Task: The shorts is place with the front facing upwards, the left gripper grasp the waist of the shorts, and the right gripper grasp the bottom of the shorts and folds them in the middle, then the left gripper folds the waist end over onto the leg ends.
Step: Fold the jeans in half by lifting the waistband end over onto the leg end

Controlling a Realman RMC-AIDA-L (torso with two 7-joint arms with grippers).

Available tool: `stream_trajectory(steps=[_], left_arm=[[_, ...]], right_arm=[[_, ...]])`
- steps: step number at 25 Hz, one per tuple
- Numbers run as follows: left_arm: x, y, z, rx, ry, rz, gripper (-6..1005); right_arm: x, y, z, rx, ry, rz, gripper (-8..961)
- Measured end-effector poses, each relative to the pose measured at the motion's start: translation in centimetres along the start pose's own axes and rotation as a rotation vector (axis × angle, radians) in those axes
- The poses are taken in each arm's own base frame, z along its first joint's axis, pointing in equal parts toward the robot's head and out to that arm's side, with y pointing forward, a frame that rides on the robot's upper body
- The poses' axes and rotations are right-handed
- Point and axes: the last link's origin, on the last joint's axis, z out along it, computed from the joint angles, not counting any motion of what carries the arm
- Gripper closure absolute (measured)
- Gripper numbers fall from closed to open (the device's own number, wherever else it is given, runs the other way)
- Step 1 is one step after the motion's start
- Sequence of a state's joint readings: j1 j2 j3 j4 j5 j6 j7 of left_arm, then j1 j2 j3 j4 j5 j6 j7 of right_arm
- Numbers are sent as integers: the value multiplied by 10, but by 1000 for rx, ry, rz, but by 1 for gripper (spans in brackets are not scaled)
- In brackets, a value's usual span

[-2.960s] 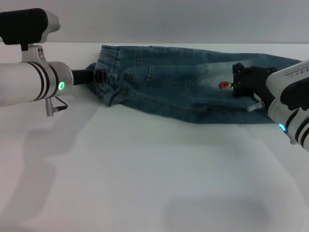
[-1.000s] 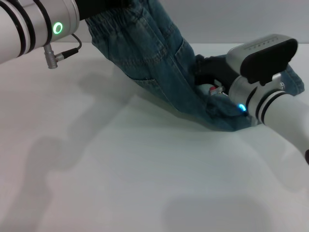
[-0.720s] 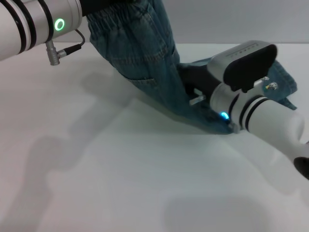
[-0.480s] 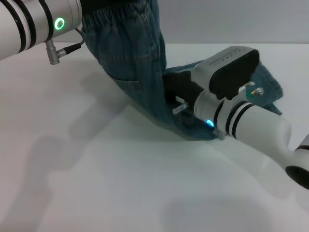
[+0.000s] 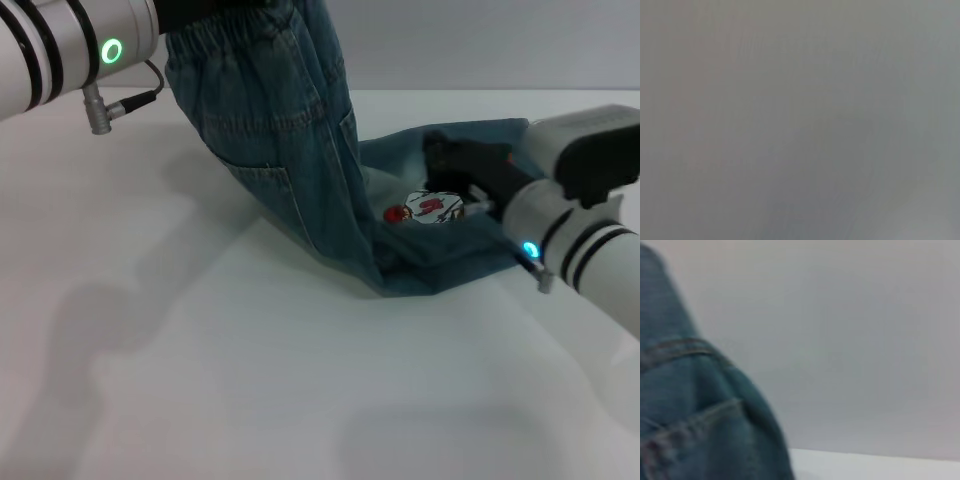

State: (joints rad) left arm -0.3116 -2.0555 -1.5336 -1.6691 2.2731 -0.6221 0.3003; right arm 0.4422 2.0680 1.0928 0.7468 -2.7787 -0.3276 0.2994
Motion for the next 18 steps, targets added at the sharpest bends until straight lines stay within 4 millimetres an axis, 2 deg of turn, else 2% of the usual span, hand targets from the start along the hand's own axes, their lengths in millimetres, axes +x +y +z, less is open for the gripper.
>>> stream_trajectory(steps=[4, 12, 18], left_arm=[[2, 2, 1, -5, 3, 4, 929], [12, 11, 4, -34, 31, 14, 921], [14, 12, 4, -37, 36, 17, 916]], right_arm=[[4, 3, 2, 0, 31, -1, 953], [0, 52, 23, -156, 86, -32, 953], [-6, 76, 29, -237, 91, -58, 953]])
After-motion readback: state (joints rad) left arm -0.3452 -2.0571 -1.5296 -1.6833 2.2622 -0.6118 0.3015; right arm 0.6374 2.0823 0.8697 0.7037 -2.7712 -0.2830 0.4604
